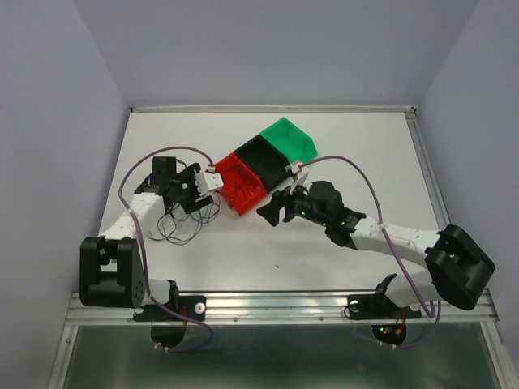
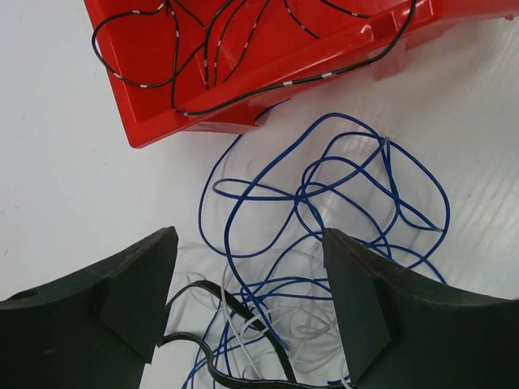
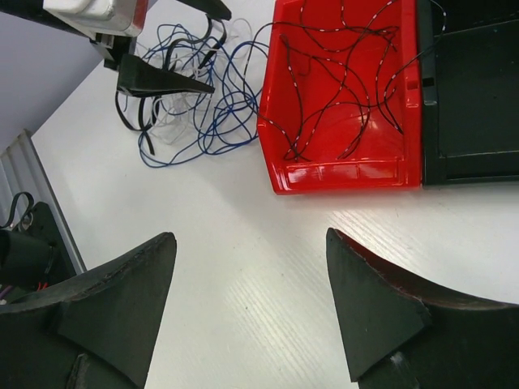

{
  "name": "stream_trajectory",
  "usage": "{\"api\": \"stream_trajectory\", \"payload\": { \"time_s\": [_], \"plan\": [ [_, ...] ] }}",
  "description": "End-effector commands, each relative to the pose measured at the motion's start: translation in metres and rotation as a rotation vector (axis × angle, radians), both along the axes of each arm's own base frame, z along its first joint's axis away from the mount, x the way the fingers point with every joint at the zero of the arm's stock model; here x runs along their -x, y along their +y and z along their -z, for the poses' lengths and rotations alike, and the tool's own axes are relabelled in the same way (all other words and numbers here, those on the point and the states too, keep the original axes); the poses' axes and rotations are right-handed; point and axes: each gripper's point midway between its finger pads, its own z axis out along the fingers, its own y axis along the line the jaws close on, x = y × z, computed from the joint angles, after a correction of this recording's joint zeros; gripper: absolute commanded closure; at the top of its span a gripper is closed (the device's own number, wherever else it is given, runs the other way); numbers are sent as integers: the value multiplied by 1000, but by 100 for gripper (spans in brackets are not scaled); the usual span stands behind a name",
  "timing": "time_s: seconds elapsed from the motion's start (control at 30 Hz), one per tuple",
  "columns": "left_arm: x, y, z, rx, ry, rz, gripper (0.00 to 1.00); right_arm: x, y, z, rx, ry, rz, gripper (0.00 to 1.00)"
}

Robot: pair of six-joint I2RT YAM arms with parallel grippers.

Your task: Untangle the cables

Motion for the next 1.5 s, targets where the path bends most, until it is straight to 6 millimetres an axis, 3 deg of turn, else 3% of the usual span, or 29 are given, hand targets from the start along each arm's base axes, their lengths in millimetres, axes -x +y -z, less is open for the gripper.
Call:
{"api": "stream_trajectory", "payload": {
  "time_s": [0.0, 0.17, 0.2, 0.23, 0.27, 0.4, 0.5, 0.53, 0.7, 0.73, 0.8, 0.83, 0.93, 0.97, 1.0, 1.03, 1.1, 1.13, 1.2, 1.23, 1.3, 1.47],
  "plan": [
    [-21, -15, -19, 51, -54, 39, 20, -1, -1, -12, -40, -41, 10, 20],
    [-20, -26, -11, 69, -30, 77, 31, -1, -1, -16, -47, -47, 10, 20],
    [-19, -30, -8, 78, -20, 94, 45, -1, -1, -16, -49, -47, 12, 20],
    [-17, -34, -6, 82, -11, 105, 51, -1, -1, -17, -52, -48, 10, 20],
    [-15, -36, -1, 86, 5, 109, 66, -1, -2, -17, -54, -48, 14, 20],
    [-8, -27, 2, 37, 45, 77, 100, -3, -2, -14, -52, -39, 24, 20],
    [-3, -14, -20, 21, -1, 35, 100, -3, -2, -9, -44, -30, 26, 21],
    [7, -13, -24, 22, 19, 34, 100, -4, -1, -9, -45, -31, 26, 21],
    [43, -27, -110, 126, -80, 55, 100, -4, 10, -13, -66, -42, -18, 22],
    [41, -30, -139, 152, -130, 49, 100, -4, 14, -11, -60, -52, -42, 22],
    [47, -35, -169, 206, -137, 32, 100, 3, 25, -23, -104, -91, -119, 22],
    [53, -39, -198, 232, -156, 44, 100, 4, 28, -27, -115, -106, -140, 22],
    [61, -42, -238, 300, -147, 1, 100, 7, 39, -42, -160, -145, -200, 22],
    [64, -41, -276, 322, -227, -4, 100, 8, 42, -46, -170, -152, -215, 22],
    [68, -40, -293, 340, -257, -10, 100, 7, 44, -55, -185, -172, -223, 22],
    [75, -39, -330, 378, -326, -28, 100, 7, 46, -59, -194, -186, -233, 22],
    [90, -37, -366, 420, -382, -46, 100, 12, 51, -80, -237, -235, -274, 20],
    [105, -36, -403, 443, -471, -31, 100, 19, 53, -89, -255, -262, -318, 19],
    [121, -38, -424, 469, -483, -16, 100, 27, 55, -115, -306, -332, -362, 18],
    [138, -38, -448, 500, -533, -3, 100, 32, 55, -124, -318, -368, -385, 17],
    [153, -42, -460, 530, -540, 30, 100, 43, 54, -149, -361, -438, -418, 16],
    [169, -52, -458, 602, -526, 76, 100, 75, 54, -178, -435, -507, -557, 14]
  ]
}}
